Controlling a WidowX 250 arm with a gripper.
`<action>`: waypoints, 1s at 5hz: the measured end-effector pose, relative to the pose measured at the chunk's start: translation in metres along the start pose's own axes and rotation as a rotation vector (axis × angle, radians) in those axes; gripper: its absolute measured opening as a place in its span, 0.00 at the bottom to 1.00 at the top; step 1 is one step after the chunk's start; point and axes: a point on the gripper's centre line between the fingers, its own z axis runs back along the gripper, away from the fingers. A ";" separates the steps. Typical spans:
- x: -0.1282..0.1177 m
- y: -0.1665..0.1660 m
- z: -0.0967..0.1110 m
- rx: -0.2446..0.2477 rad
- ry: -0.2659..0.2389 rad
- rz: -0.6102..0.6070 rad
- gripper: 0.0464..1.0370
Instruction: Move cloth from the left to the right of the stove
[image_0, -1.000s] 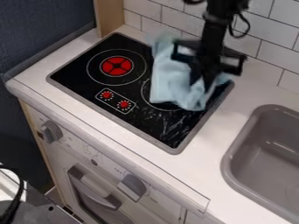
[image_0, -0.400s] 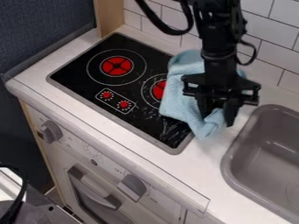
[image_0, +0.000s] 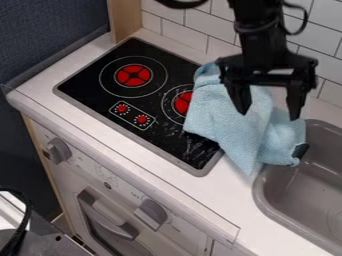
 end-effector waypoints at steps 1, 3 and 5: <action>-0.005 0.002 0.011 0.027 0.018 0.044 0.97; -0.004 0.068 0.048 0.125 0.068 0.201 0.96; -0.009 0.133 0.081 0.098 -0.008 0.286 0.96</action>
